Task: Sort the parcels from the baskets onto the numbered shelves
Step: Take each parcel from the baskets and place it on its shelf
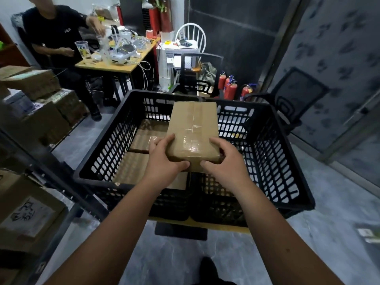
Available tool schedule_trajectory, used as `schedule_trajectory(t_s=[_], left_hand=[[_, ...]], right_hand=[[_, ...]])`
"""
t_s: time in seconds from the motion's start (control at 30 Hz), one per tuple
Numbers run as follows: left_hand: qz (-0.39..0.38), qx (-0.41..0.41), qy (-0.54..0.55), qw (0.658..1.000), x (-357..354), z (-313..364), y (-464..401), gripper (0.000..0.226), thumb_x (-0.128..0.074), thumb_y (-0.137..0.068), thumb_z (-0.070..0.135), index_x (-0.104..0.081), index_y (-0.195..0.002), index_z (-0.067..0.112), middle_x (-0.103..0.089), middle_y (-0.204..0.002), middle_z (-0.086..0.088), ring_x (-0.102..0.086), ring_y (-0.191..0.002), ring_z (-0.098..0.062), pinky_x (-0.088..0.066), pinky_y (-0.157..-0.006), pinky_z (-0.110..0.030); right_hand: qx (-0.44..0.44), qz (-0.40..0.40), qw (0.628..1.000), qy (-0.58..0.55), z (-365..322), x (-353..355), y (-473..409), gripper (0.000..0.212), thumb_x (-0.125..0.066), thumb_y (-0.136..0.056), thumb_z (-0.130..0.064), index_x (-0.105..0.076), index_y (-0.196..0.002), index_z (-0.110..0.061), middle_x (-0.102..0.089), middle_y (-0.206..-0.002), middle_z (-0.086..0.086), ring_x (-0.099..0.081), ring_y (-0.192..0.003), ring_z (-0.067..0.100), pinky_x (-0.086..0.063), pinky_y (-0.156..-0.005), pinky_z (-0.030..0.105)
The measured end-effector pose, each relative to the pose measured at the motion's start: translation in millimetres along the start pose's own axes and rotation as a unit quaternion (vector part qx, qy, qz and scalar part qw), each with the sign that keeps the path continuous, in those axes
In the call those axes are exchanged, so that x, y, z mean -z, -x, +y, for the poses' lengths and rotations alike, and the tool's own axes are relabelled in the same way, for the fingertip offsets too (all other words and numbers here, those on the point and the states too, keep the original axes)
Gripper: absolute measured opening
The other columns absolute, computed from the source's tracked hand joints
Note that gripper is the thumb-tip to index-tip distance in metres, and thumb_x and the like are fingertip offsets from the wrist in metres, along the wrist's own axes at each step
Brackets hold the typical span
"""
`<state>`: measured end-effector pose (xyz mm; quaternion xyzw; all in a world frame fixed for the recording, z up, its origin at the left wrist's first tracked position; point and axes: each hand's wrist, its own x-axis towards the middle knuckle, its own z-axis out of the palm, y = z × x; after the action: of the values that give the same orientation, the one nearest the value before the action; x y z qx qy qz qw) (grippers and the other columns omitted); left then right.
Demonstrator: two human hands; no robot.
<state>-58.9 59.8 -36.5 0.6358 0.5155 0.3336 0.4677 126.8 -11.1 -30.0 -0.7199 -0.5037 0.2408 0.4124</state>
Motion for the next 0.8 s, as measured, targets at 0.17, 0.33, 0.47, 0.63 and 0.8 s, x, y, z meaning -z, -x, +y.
schedule_trajectory(t_s=[0.17, 0.33, 0.47, 0.63, 0.8], left_hand=[[-0.006, 0.014, 0.046, 0.999, -7, -8, -10, 0.109, -0.097, -0.068, 0.014, -0.036, -0.155, 0.039, -0.052, -0.142, 0.015, -0.055, -0.130, -0.012, -0.052, -0.109, -0.043], [0.006, 0.033, 0.093, 0.995, -18, -4, -24, 0.100, -0.098, -0.067, 0.014, -0.046, -0.150, 0.035, -0.064, -0.133, 0.013, -0.062, -0.122, -0.010, -0.055, -0.106, -0.043], [0.015, 0.025, 0.091, 0.995, -22, -2, -31, 0.094, -0.097, -0.072, 0.019, -0.046, -0.151, 0.033, -0.063, -0.128, 0.018, -0.063, -0.118, -0.006, -0.057, -0.100, -0.035], [0.036, 0.008, 0.091, 0.995, -22, 15, -43, 0.080, -0.094, -0.076, 0.026, -0.054, -0.145, 0.028, -0.067, -0.121, 0.020, -0.065, -0.098, 0.013, -0.055, -0.073, -0.011], [0.059, -0.012, 0.120, 0.991, -14, 42, -50, 0.070, -0.089, -0.082, 0.033, -0.057, -0.144, 0.028, -0.070, -0.123, 0.010, -0.070, -0.108, -0.005, -0.060, -0.083, -0.024]], right_hand=[[-0.009, -0.027, 0.999, -0.024, 10, 9, -13, 0.076, -0.088, -0.079, -0.025, -0.049, -0.142, -0.043, -0.053, -0.136, -0.019, -0.054, -0.124, 0.006, -0.052, -0.099, 0.026], [-0.022, -0.027, 0.997, -0.063, 16, 9, -29, 0.082, -0.087, -0.082, -0.018, -0.043, -0.147, -0.042, -0.049, -0.129, -0.026, -0.051, -0.120, 0.004, -0.046, -0.089, 0.012], [-0.049, -0.009, 0.990, -0.131, 24, 9, -40, 0.108, -0.091, -0.078, -0.020, -0.025, -0.160, -0.044, -0.045, -0.142, -0.021, -0.047, -0.130, 0.006, -0.048, -0.103, 0.029], [-0.048, 0.039, 0.986, -0.154, 22, 10, -53, 0.078, -0.090, -0.079, -0.032, -0.053, -0.148, -0.032, -0.063, -0.134, -0.015, -0.060, -0.122, 0.006, -0.055, -0.105, 0.040], [-0.002, 0.075, 0.981, -0.179, 2, 20, -67, 0.068, -0.086, -0.076, -0.040, -0.063, -0.139, -0.028, -0.069, -0.125, -0.015, -0.065, -0.116, 0.004, -0.058, -0.101, 0.040]])
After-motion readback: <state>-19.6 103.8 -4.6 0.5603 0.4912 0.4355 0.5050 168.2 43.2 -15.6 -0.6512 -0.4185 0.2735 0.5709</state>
